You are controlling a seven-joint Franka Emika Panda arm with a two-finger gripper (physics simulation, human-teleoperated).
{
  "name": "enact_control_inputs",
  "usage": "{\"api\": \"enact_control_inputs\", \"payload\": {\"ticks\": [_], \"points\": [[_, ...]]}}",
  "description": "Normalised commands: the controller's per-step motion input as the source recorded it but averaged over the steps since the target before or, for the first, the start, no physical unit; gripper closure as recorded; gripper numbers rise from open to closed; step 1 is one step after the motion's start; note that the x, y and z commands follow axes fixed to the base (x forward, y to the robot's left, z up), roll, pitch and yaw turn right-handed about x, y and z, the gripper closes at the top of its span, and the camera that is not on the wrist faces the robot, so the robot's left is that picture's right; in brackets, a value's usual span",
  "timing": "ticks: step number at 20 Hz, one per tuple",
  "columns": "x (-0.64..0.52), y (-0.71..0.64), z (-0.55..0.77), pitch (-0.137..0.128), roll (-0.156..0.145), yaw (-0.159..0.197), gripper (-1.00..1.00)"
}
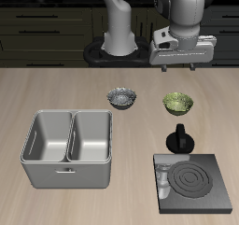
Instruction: Place the green bowl on the flat stove and turn on the flat stove
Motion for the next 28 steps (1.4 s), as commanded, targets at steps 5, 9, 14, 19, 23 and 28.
{"api": "enact_control_inputs", "payload": {"ticks": [5, 9, 14, 19, 23, 28], "points": [[0.09, 0.01, -0.46, 0.009, -0.057, 0.018, -1.00], [0.02, -0.08, -0.38, 0.020, -0.026, -0.019, -1.00], [0.01, -0.09, -0.42, -0.014, -0.039, 0.005, -1.00], [0.02, -0.11, -0.45, 0.025, -0.037, -0.008, -1.00], [0.02, -0.08, -0.37, 0.047, -0.031, -0.001, -1.00], [-0.04, -0.02, -0.45, 0.045, -0.011, -0.011, -1.00]]}}
